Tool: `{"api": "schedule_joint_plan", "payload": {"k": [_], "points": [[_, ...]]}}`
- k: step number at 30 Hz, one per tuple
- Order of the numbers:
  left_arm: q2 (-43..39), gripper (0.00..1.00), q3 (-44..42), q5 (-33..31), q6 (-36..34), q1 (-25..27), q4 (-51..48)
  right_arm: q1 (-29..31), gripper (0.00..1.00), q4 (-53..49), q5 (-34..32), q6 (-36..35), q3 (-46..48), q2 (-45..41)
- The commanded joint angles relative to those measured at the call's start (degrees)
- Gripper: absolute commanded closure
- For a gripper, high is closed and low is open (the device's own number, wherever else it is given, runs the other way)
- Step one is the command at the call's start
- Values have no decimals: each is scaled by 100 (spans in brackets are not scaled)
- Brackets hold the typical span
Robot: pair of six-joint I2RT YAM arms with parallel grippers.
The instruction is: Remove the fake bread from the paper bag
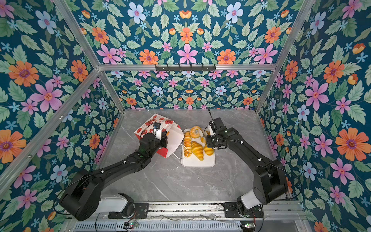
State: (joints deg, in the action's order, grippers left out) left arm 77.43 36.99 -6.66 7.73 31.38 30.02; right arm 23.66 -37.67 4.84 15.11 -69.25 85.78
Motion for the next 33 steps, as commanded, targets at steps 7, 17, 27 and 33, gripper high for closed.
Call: {"api": "schedule_joint_plan", "payload": {"k": [7,17,27,33], "points": [[-38,100,-67,-26,81,-9,180,-26,66,205,-45,141,-58,40],[-25,100,-70,-37,100,-17,197,53,68,774,921,211,-119,28],[-51,100,-61,-59,107,-17,175,367,69,1071,1385,211,-425,759],[-96,100,-69,-111,80,-17,127,354,71,951,1060,220,-340,1073]]}}
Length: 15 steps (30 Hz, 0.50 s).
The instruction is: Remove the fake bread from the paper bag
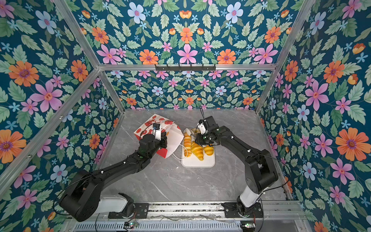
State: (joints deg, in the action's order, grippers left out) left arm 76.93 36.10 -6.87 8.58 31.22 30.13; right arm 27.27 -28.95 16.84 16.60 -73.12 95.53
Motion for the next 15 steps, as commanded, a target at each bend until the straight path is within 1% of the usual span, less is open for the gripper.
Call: {"api": "schedule_joint_plan", "payload": {"k": [1,11,15], "points": [[-46,100,20,-106,-14,-2,107,-23,71,61,-183,87,90,97],[12,100,46,-84,-14,-2,116,-134,72,71,-178,149,404,1],[33,100,64,-47,-5,-2,125,-134,72,354,217,155,439,-304]]}}
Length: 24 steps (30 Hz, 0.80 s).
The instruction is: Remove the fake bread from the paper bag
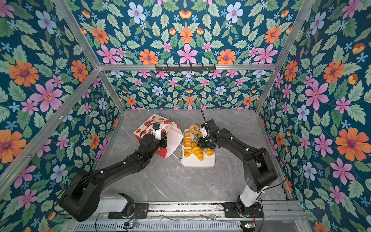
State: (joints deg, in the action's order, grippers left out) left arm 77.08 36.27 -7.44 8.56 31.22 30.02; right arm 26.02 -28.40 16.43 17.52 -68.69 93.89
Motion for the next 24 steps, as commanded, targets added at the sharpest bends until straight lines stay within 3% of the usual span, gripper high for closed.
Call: {"api": "schedule_joint_plan", "payload": {"k": [1,7,18,24], "points": [[18,100,55,11,3,-2,131,-7,72,366,377,66,-20,-172],[-7,100,64,47,-8,-2,136,-110,72,570,524,172,-282,-168],[-71,100,42,41,-3,-2,109,-369,74,609,329,151,-979,984],[-102,100,-6,-9,-3,-7,100,-371,74,475,292,209,-877,1108]]}}
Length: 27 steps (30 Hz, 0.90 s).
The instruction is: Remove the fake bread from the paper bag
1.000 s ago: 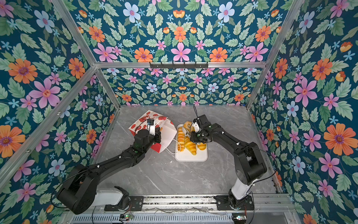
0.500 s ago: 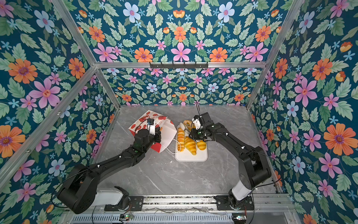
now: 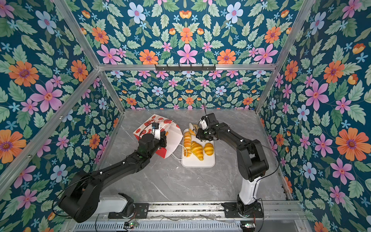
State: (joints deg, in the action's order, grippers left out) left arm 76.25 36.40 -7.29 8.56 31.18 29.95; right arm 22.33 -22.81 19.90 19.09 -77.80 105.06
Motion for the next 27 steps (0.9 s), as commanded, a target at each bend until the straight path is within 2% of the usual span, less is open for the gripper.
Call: {"api": "schedule_joint_plan", "payload": {"k": [1,12,17,21,27], "points": [[-19,100,-28,-35,-1,2,112,-1,75,-127,-70,51,76,-32],[75,100,-54,-43,10,-7,186,3,75,-552,-101,55,527,-517],[95,100,-63,-29,10,-11,219,5,75,-306,219,123,644,-797],[108,100,-54,-1,32,-15,239,-6,75,-130,351,191,401,-934],[23,100,-89,-14,41,-15,231,-82,75,-117,395,124,-73,-576]]}}
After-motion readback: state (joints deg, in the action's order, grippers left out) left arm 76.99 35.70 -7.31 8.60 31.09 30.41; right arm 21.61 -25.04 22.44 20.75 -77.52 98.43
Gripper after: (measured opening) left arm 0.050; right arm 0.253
